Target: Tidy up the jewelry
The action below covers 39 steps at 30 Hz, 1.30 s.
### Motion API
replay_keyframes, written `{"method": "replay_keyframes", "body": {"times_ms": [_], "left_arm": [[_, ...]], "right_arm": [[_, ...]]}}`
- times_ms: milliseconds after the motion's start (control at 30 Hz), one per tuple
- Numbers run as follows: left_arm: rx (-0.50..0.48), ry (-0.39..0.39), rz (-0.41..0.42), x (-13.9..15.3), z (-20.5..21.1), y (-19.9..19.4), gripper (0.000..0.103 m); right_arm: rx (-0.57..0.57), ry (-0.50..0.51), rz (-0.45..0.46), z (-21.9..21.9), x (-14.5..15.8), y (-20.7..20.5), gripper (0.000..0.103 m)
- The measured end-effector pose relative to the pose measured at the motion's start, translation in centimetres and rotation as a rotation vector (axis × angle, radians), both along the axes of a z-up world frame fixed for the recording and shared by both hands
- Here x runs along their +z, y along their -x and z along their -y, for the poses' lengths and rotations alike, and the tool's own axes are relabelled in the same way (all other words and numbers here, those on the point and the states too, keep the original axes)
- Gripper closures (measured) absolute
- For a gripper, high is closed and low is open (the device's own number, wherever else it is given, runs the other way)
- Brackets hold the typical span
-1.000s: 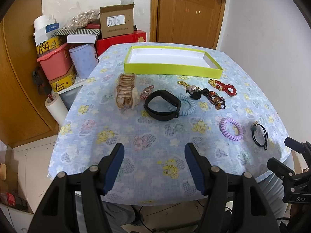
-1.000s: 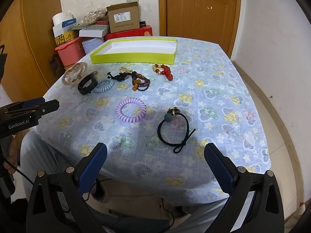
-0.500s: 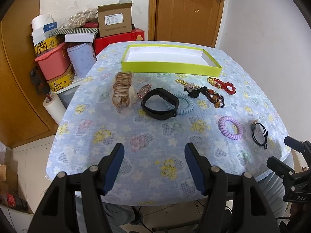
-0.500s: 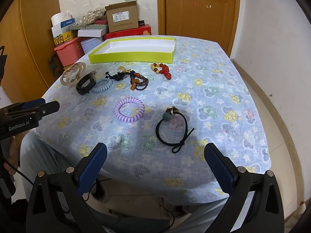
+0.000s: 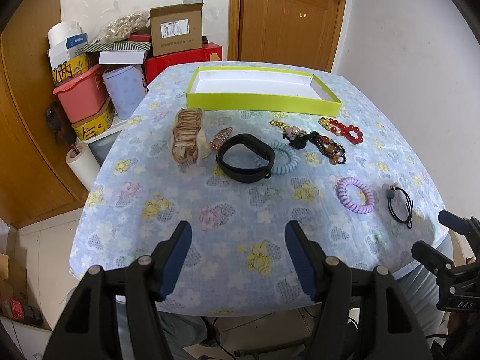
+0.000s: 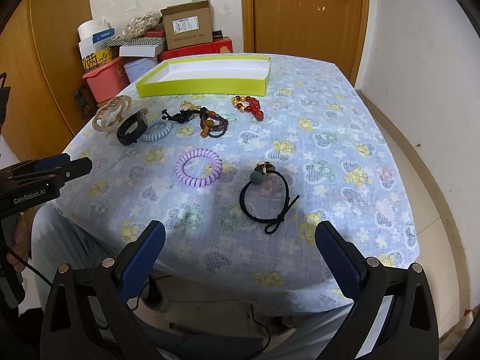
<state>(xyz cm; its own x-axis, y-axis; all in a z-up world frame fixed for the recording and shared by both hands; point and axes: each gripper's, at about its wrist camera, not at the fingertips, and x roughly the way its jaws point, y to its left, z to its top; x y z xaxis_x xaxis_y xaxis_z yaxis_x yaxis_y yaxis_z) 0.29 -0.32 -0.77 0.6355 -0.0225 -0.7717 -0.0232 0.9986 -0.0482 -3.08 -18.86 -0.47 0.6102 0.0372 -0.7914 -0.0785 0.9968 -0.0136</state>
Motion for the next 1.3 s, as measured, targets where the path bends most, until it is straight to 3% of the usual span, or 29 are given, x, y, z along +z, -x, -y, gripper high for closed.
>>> {"method": "replay_keyframes", "body": {"times_ms": [1300], "left_arm": [[-0.007, 0.003, -0.017, -0.30, 0.18, -0.12, 0.036]], "right_arm": [[0.000, 0.001, -0.005, -0.02, -0.01, -0.11, 0.003]]}}
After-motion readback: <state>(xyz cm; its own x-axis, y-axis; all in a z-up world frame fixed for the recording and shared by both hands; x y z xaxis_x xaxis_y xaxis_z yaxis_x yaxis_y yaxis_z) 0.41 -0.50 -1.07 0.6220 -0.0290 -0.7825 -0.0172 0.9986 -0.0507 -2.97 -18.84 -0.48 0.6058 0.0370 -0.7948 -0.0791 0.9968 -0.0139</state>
